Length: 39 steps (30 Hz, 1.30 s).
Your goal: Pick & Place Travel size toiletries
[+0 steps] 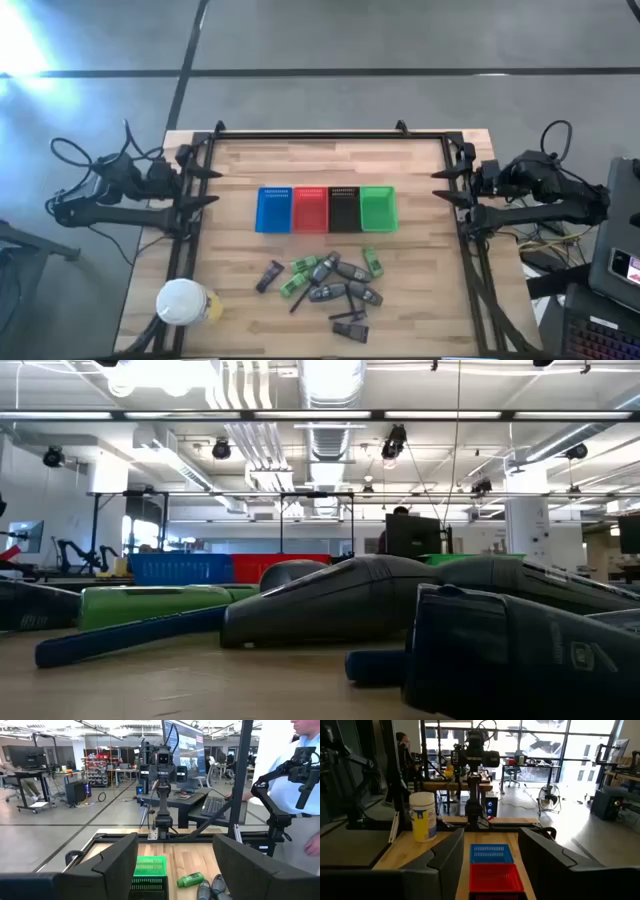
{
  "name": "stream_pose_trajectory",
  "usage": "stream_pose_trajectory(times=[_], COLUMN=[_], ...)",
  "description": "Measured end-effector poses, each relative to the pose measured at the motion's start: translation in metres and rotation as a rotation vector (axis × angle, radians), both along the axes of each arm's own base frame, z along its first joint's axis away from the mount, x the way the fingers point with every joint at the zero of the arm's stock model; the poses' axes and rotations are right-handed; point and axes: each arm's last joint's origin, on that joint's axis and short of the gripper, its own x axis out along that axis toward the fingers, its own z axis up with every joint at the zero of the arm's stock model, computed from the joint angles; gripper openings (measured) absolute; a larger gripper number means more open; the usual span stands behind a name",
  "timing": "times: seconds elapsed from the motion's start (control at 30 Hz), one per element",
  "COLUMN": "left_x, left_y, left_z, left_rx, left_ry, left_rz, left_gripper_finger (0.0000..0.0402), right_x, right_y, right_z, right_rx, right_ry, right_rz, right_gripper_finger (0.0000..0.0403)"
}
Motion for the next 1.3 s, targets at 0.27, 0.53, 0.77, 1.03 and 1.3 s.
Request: stream_pose_trajectory(times=[0.27,0.53,0.77,1.03,1.3], left_x=[-0.0001,0.0000,0.0000,-0.0001,0.0000], left_y=[0.0000,0.0000,0.0000,0.0000,0.0000], left_z=[0.0000,0.0000,0.0000,0.0000,0.0000], left_rx=[0.000,0.000,0.000,0.000,0.000], left_ry=[-0.001,0.000,0.000,0.000,0.000], left_rz=[0.000,0.000,0.000,0.000,0.000], left_gripper_finger=[0.0264,0.0264,0.0264,0.0264,0.0264], right_x=[0.0000,0.0000,0.0000,0.0000,0.0000], right_y=[0.0000,0.0000,0.0000,0.0000,0.0000], right_z=[0.0000,0.0000,0.0000,0.0000,0.0000], right_rx=[0.000,0.000,0.000,0.000,0.000], right_ry=[0.000,0.000,0.000,0.000,0.000], right_rz=[0.000,0.000,0.000,0.000,0.000], right_gripper_finger=[0.0156,0.0132,0.0111,0.0084,0.0059])
